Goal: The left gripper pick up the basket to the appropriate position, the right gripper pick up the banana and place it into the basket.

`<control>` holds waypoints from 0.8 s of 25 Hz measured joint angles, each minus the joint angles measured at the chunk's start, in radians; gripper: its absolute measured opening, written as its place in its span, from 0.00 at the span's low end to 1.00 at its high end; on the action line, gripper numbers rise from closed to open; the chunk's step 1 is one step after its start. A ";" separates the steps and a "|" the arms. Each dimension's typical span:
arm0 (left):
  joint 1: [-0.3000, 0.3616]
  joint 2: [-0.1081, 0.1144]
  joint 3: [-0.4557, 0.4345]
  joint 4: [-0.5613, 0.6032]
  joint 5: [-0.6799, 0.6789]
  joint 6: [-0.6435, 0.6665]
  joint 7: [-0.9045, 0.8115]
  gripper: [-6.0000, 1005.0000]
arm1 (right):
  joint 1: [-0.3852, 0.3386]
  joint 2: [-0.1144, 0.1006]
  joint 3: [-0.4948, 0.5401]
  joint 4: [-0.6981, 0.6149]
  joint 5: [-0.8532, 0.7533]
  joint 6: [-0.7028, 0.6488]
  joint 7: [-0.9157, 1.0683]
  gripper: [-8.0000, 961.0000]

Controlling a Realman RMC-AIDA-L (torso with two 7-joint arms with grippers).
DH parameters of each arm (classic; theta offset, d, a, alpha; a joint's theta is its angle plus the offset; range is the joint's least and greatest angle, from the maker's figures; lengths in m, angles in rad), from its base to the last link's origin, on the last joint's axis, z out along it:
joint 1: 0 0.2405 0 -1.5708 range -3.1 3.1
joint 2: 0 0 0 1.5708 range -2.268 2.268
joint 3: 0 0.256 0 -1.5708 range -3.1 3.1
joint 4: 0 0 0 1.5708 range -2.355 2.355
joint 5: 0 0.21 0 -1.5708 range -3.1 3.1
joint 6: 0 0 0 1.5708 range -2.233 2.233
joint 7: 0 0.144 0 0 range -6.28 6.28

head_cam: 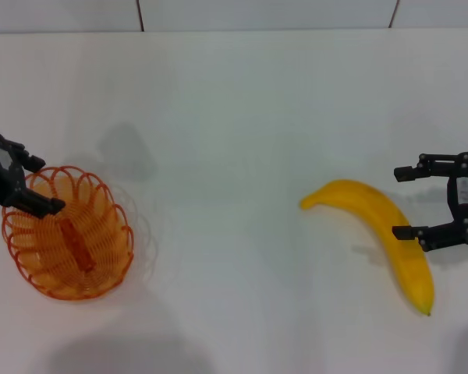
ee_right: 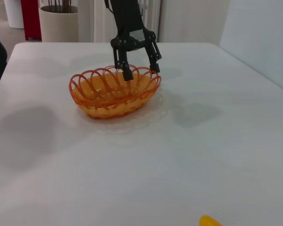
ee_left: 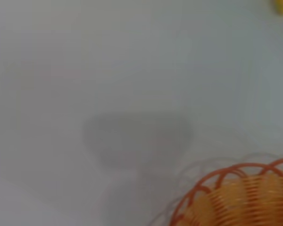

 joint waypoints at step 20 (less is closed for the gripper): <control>0.003 -0.002 0.075 -0.005 0.003 -0.030 -0.096 0.83 | 0.002 0.000 0.001 0.000 0.000 -0.002 0.000 0.92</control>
